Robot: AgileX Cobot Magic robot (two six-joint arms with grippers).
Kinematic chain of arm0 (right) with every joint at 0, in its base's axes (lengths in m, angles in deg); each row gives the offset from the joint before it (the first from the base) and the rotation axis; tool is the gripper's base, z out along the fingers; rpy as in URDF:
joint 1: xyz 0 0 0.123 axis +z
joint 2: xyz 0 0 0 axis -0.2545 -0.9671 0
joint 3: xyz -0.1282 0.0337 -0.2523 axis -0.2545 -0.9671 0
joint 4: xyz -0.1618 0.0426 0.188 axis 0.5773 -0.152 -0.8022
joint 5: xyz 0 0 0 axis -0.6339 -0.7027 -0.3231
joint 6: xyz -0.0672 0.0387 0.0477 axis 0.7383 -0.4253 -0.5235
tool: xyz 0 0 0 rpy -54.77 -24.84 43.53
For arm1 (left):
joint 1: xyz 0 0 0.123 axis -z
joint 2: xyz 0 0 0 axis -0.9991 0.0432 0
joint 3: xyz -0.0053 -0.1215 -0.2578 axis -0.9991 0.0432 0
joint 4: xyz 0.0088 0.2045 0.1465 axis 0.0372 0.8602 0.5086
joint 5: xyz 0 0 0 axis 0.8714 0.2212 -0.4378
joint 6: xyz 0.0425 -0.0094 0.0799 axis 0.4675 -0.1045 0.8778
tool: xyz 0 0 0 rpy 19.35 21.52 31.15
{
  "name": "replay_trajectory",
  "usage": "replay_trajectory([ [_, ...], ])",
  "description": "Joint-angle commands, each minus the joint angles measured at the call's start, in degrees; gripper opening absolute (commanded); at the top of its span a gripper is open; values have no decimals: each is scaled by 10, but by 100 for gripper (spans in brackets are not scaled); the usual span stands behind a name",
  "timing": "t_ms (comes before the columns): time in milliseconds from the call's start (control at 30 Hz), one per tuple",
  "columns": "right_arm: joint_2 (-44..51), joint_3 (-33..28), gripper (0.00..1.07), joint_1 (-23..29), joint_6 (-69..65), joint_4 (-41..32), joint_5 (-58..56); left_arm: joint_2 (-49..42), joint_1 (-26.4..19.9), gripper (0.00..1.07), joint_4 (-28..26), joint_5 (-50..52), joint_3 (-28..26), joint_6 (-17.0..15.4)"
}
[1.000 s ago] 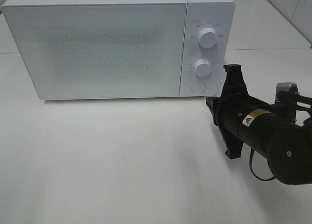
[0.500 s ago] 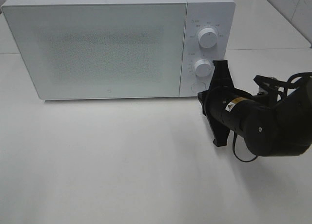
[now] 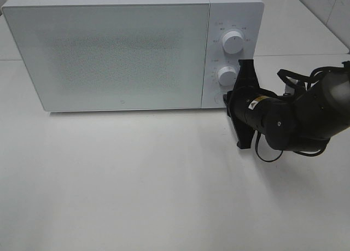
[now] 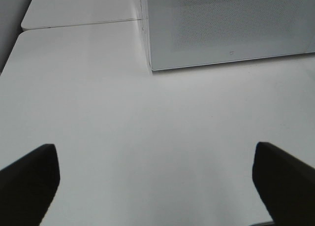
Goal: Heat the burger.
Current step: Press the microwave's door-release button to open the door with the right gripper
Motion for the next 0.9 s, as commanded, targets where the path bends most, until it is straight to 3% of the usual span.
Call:
replay_trajectory([
  [33, -6, 12, 0, -3, 1, 4, -4, -9, -2, 100, -2, 5, 2, 0],
  [667, -29, 54, 0, -16, 5, -16, 9, -9, -2, 100, -2, 5, 2, 0],
  [900, -29, 58, 0, -16, 3, -17, 96, -9, -2, 100, -2, 5, 2, 0],
])
